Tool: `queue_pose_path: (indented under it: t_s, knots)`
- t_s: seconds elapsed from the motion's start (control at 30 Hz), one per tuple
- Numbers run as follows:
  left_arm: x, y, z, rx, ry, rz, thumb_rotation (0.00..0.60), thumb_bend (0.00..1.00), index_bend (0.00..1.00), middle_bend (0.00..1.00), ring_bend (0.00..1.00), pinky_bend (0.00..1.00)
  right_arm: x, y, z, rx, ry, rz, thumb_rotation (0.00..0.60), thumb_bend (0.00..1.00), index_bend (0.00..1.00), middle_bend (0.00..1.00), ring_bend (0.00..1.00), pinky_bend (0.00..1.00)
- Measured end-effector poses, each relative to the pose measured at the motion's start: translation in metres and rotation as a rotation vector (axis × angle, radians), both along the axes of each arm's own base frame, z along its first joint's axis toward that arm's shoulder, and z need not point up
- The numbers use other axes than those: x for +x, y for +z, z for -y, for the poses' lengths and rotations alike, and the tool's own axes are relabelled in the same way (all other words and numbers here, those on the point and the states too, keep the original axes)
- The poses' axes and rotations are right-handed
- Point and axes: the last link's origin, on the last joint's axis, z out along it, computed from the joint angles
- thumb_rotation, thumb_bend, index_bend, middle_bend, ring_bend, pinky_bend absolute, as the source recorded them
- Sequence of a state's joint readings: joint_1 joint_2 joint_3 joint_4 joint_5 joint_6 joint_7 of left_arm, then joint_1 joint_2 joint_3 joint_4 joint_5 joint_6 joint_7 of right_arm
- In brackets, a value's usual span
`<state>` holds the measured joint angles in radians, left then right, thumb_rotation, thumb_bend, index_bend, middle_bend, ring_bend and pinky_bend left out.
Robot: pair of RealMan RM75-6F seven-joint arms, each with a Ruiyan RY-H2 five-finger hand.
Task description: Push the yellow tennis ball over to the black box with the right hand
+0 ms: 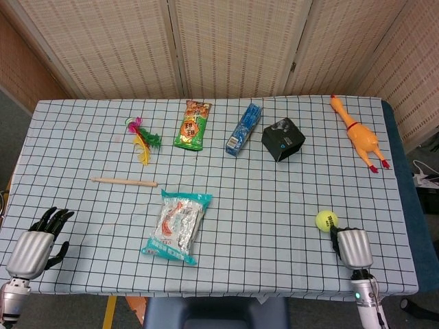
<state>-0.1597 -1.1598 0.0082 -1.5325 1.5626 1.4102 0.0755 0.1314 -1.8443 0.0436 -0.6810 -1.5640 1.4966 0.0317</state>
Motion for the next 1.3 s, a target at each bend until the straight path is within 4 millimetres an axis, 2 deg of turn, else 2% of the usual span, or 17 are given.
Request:
queue_pose_path:
  t_s: [0.73,1.3]
  knots:
    - [-0.001,-0.001,-0.001,-0.008,0.009,-0.005,0.600,0.47,0.15,0.12,0.05,0.34,0.000,-0.008,0.037,0.015,0.018,-0.003,0.600,0.92,0.94,0.83,0.79,0.81]
    - [-0.001,-0.001,0.000,-0.011,0.008,-0.006,0.600,0.47,0.15,0.12,0.05,0.34,0.007,-0.004,0.071,0.037,0.037,-0.013,0.600,0.92,0.94,0.83,0.79,0.81]
